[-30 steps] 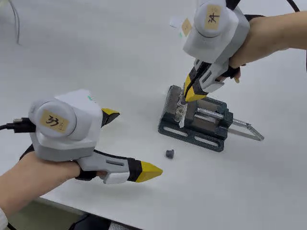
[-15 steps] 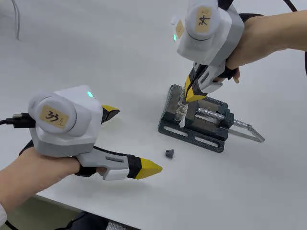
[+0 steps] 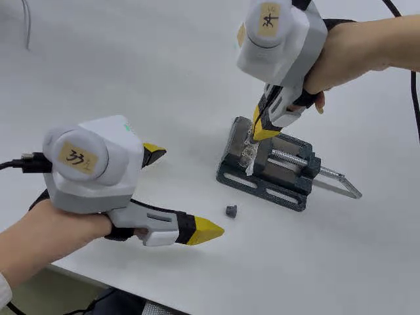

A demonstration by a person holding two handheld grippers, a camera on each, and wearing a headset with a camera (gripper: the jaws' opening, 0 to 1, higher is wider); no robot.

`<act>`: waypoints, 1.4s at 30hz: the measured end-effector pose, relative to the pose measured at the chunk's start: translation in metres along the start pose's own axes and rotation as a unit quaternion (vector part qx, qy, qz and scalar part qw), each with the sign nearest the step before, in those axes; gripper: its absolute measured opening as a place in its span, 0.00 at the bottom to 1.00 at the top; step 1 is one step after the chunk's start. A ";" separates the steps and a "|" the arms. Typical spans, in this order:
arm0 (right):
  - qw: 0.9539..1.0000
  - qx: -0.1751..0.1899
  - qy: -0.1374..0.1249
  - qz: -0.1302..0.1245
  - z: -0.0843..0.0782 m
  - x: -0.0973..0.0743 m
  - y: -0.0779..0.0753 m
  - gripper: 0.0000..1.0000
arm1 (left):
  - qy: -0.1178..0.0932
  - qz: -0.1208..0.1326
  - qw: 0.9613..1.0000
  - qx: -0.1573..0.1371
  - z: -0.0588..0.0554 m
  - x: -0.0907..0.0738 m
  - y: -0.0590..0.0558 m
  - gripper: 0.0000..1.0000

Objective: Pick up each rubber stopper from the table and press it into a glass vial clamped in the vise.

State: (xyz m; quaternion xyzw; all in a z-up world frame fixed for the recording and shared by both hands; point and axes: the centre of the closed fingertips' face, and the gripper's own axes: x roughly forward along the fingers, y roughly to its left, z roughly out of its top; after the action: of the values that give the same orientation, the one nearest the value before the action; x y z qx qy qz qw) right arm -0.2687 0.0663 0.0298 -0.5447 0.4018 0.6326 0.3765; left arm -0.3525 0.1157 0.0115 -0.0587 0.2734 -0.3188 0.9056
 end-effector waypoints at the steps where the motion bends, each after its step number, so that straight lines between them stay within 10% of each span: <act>1: 1.000 0.002 0.002 0.003 0.000 0.000 0.000 0.00 | 0.002 0.000 1.000 0.000 -0.001 0.001 0.000 0.95; 25: 1.000 0.008 0.016 0.017 -0.001 0.003 0.001 0.00 | 0.011 0.001 1.000 0.000 -0.005 0.001 -0.001 0.95; 42: 0.999 0.038 -0.016 0.000 -0.001 -0.001 0.002 0.00 | -0.014 -0.005 1.000 0.000 0.021 -0.004 -0.012 0.95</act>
State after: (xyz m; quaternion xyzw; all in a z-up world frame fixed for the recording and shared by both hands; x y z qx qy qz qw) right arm -0.2697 0.0650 0.0314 -0.5201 0.4192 0.6252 0.4035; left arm -0.3503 0.1073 0.0344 -0.0645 0.2606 -0.3228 0.9076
